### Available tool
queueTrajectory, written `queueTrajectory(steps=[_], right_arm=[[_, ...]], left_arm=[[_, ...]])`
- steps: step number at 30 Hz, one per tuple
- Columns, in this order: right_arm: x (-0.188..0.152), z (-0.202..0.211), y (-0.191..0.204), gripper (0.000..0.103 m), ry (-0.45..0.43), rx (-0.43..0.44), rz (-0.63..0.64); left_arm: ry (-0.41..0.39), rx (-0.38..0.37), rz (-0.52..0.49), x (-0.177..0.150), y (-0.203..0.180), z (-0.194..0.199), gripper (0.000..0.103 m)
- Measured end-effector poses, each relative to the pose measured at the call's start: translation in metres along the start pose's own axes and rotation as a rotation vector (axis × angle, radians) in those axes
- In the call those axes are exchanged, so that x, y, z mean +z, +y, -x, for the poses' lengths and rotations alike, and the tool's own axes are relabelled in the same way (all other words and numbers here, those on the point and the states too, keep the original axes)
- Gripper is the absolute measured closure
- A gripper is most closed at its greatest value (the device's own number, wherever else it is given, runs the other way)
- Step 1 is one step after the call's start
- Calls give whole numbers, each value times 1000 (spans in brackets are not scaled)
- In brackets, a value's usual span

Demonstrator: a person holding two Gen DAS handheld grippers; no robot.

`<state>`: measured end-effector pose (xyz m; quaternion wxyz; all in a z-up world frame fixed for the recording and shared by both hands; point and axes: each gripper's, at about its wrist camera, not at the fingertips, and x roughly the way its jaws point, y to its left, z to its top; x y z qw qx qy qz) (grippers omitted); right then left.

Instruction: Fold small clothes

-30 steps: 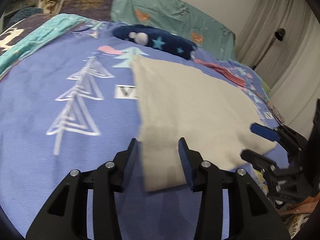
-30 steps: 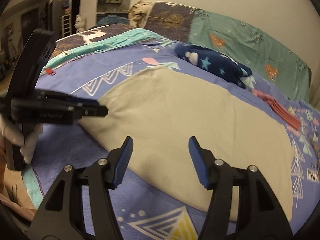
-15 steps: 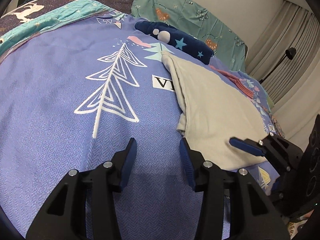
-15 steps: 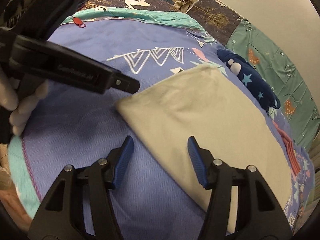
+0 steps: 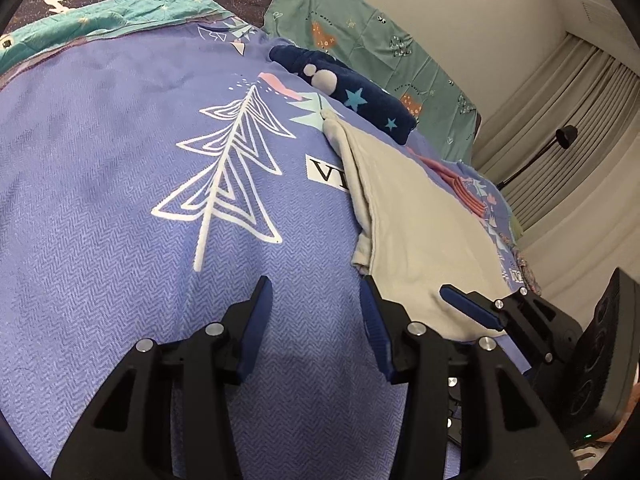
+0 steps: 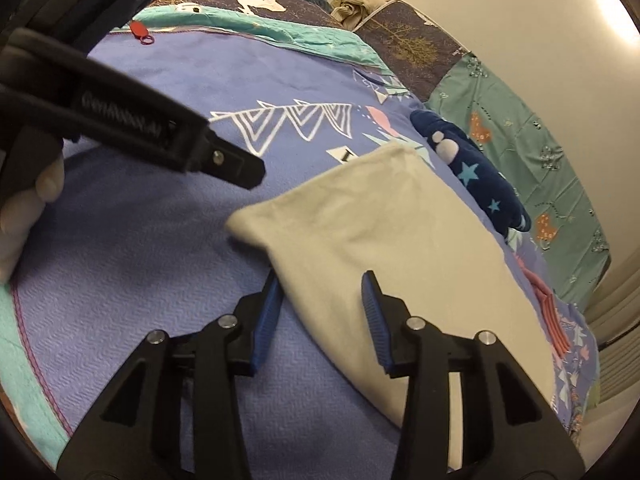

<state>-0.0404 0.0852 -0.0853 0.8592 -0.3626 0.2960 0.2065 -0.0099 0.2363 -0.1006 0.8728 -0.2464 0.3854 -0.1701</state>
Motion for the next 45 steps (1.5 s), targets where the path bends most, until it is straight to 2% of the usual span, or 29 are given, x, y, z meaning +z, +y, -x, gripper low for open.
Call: queueTrajectory(steps=[5,9,12,17,21,23,24,26,28,32,33,37,39,41,42,45], right_arm=[[6,-7,7,60,-10,-47,33],[19,-19,4,59,-16,-54,11],[13,-13,1,60,-34,-31,4],[4,-7,4,59,-17,-50,44],[4,-9,8,58,-13,-68,64],[11,-13,9,58,-16,-73,54],[15,-15,8,58,-16,-70,39],[17,-17,7,59,-13,-66,15],[18,-17,6,59,-12,-65,4],[17,-15,5,59,-3,-60,-9],[17,-15,5,59,-2,-62,-7],[20,-21,8,59,-1,-64,7],[25,-27,9,59,-6,-72,11],[29,-33,7,63,-11,-69,11],[29,-33,6,78,-12,-47,7],[27,-26,-6,90,-41,-10,-46]], left_arm=[[-3,-10,6,0,1,0,56],[-10,-20,21,0,4,1,56],[-8,-27,27,1,6,1,56],[-1,-41,35,8,5,3,55],[-14,-68,-29,30,-10,10,53],[-8,-76,-66,54,-25,5,53],[-4,-80,-101,65,-34,0,52],[26,-90,-176,82,-50,-17,42],[94,-78,-225,95,-57,-47,42],[215,-34,-199,113,-44,-113,42],[226,-47,-175,116,-38,-123,42],[219,-202,-78,134,-25,-147,41],[222,-240,-53,137,-26,-157,46],[234,-230,-39,140,-27,-165,87],[246,-229,-22,141,-27,-169,92],[240,-233,-25,144,-31,-165,94]])
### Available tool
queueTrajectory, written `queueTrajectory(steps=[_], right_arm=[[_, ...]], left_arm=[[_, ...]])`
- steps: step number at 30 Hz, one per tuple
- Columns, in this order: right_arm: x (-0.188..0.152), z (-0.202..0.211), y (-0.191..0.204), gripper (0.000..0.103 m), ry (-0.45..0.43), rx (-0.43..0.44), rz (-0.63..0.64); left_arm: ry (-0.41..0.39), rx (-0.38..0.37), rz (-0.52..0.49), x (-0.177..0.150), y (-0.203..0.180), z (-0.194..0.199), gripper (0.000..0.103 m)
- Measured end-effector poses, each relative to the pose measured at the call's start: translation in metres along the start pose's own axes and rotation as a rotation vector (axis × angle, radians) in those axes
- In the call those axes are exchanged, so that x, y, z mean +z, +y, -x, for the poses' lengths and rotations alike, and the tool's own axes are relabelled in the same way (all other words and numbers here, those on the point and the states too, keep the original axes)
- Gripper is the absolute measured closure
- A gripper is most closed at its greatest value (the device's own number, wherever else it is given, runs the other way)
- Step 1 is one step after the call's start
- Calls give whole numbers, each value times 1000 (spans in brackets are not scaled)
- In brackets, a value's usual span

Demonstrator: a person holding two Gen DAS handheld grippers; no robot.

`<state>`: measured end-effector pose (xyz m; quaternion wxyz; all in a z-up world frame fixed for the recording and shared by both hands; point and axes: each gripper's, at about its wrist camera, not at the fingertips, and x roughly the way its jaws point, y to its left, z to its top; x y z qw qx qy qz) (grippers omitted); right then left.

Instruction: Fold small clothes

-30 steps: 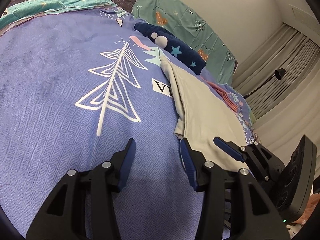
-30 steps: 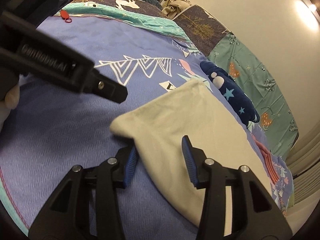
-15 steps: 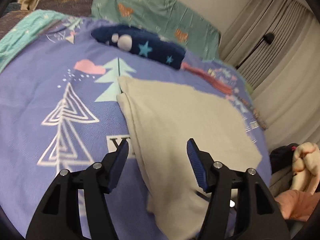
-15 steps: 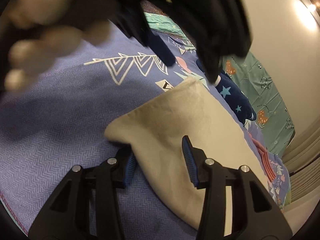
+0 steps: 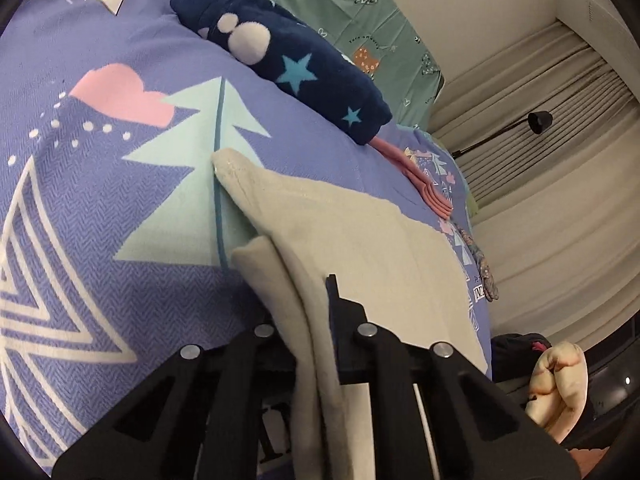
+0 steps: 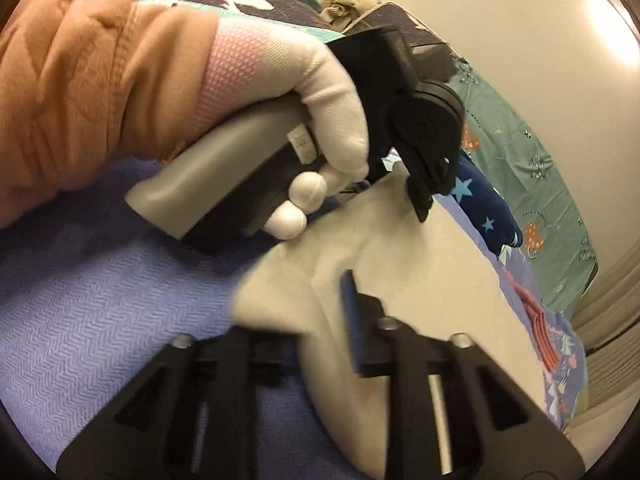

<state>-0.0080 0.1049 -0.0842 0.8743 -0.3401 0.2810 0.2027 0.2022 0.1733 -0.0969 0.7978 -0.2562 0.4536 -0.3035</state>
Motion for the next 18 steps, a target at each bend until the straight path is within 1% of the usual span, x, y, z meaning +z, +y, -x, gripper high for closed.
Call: queueTrajectory(steps=[3,6,11,15,18], right_arm=[[1,13,-19,93,-44,27,-82],[2,27,-37,94,-87,31,-134],[-4,54,-61,94,-130,31,-227],[-16,67,-105,95,-147,42,-356],[-28,74,-136,95,-160,81,-453]], left_arm=[[-16,10,-49,6,-17,5,94],[-36,10,-100,14,-39,11,94],[-41,36,-164,26,-73,12,94],[-42,54,-195,31,-102,7,94],[-40,77,-224,33,-126,1,94]])
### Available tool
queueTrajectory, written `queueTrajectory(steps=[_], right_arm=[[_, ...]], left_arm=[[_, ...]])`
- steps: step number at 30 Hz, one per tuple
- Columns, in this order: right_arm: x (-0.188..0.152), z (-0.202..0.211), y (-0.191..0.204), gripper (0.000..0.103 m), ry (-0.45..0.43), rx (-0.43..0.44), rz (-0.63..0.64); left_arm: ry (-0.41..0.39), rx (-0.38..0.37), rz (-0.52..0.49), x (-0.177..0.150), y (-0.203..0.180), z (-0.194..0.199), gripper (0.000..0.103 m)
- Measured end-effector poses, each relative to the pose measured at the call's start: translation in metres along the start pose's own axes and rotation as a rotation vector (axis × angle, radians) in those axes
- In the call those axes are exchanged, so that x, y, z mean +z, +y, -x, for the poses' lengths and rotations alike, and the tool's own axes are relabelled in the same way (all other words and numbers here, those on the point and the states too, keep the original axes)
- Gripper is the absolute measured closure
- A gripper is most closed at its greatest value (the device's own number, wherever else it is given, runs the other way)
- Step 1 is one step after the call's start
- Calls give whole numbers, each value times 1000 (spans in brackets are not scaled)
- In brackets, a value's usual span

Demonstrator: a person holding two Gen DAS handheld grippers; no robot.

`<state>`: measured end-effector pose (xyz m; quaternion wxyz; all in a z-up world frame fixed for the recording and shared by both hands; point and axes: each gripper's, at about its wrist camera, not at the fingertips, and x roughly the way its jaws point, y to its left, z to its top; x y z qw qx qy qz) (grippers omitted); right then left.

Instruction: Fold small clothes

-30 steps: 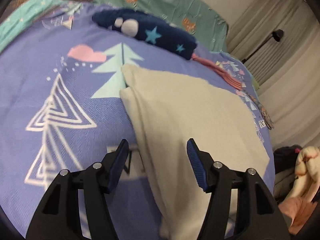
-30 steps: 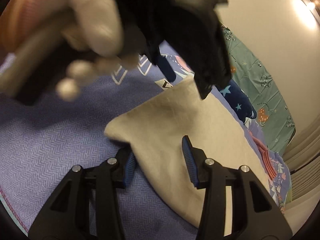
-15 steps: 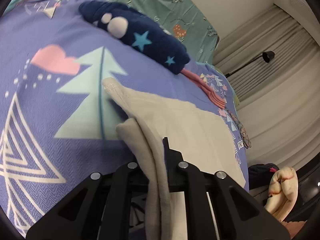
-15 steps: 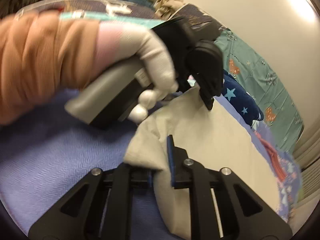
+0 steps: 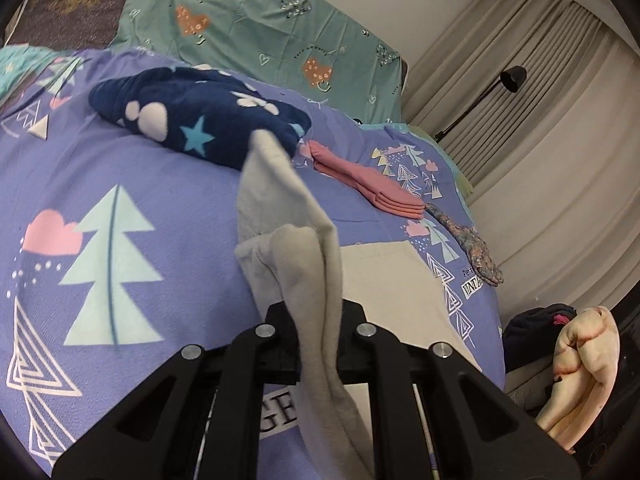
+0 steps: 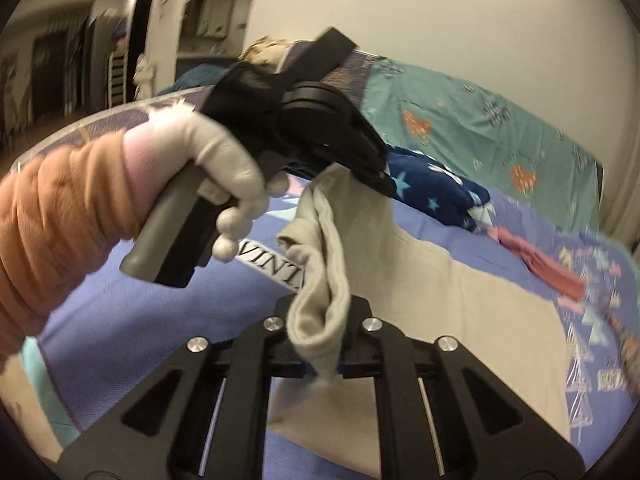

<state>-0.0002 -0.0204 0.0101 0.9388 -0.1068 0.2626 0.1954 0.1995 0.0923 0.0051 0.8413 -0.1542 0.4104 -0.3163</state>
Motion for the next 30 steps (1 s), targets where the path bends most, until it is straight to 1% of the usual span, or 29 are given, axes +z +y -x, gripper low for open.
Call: queueTrajectory(steps=[2,6,13,21,25,30], right_arm=[[0,8,-18,95,-10,16,-48],[-4,24,-51,95,-44,14,-115],[-21,47,-110,95,-57,16,-250],[-64,58,-187,95,-23,10,-465],[-88,61,-214,95,-4,-17,-541],[-116,66,-246,95,20,-58,-631]], left_arm=[[5,17,-17,5,-17,-6,94],[11,37,-40,12,-46,-20,94],[38,79,-77,17,-100,-62,94],[114,114,-147,12,-155,-131,94],[162,130,-195,4,-180,-168,94],[200,160,-250,-5,-204,-205,94]])
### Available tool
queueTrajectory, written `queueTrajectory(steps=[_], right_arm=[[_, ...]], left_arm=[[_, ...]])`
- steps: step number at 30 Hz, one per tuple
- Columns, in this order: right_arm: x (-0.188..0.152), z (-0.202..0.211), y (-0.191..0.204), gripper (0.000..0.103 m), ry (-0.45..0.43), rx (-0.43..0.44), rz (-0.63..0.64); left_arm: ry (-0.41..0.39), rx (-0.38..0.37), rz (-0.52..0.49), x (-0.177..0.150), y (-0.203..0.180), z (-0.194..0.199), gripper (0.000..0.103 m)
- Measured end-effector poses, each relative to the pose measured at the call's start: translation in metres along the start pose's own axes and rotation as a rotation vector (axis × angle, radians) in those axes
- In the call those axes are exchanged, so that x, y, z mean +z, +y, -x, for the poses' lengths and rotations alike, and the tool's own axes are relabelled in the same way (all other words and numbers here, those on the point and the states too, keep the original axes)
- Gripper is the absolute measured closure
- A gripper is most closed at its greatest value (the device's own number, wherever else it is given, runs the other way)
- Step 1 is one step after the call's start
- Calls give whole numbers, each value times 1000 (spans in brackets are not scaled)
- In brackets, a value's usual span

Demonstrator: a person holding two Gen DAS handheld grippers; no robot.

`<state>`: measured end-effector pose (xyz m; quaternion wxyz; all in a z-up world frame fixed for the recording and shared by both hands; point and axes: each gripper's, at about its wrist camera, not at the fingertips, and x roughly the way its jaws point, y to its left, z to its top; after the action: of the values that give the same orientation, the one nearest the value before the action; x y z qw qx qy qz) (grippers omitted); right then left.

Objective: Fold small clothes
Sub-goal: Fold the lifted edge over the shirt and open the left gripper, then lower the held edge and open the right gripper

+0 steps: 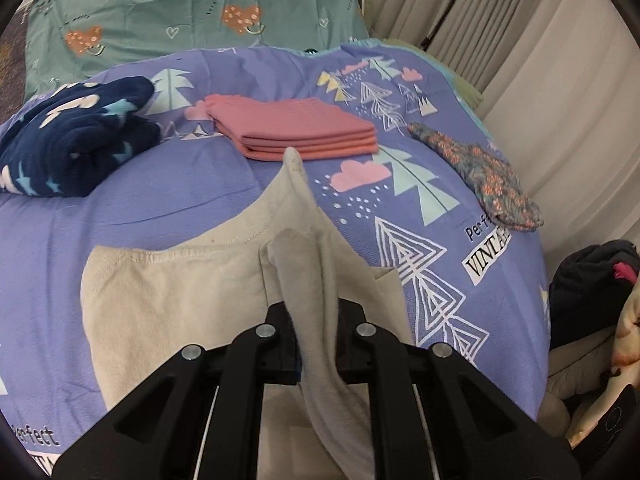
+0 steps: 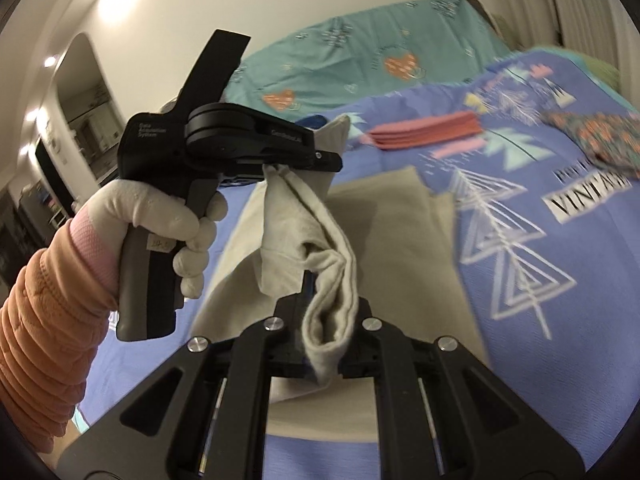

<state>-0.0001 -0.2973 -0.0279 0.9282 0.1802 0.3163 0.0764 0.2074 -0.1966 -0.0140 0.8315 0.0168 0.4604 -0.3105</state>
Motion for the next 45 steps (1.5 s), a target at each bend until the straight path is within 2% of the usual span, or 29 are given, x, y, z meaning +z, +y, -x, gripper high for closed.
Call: queueTrajectory(steps=[5,9,12,13,14,16,20,23,26,31,33,35,36,37,38,41,42,45], right_arm=[[-7,2,-30,95,28,-9,-81],[-14,-3,-45,95,57,-15,-113],[-18,-11,-57,95,92,-1,-151],[-21,-13,-61,95,106,6,-168],[-22,-14,-63,95,116,12,-181],[-27,-16,-71,94,137,28,-213],[-31,-17,-79,94,156,67,-260],[-32,-18,-80,94,158,78,-268],[-32,-18,-83,94,161,93,-282],[-31,-13,-83,88,164,126,-300],[-31,-11,-82,79,167,146,-306],[-30,-12,-83,73,173,165,-321],[-29,-12,-81,74,176,161,-322],[-28,-10,-79,79,174,142,-309],[-26,-7,-78,97,163,123,-299],[-22,14,-76,98,97,141,-293],[-21,20,-73,98,84,117,-270],[-32,15,-73,98,138,22,-230]], left_arm=[[40,46,-60,1,-28,-30,94],[79,89,-66,-1,-33,-52,90],[63,82,-59,-2,-34,-55,74],[43,82,-65,-1,-36,-51,65],[18,87,-73,0,-39,-45,62],[-45,104,-115,1,-46,-26,59],[-156,137,-203,-12,-55,24,45],[-169,152,-269,-44,-54,50,40],[-127,194,-303,-83,-45,63,40],[-52,257,-233,-140,-13,73,40],[-35,245,-172,-155,1,75,40],[-35,232,-119,-165,14,76,32],[-39,231,-103,-168,18,76,30],[-42,231,-91,-171,20,75,30],[-43,232,-89,-173,20,76,30],[-57,243,-107,-177,16,78,29],[-62,249,-116,-178,14,79,29],[-62,251,-116,-180,13,78,29]])
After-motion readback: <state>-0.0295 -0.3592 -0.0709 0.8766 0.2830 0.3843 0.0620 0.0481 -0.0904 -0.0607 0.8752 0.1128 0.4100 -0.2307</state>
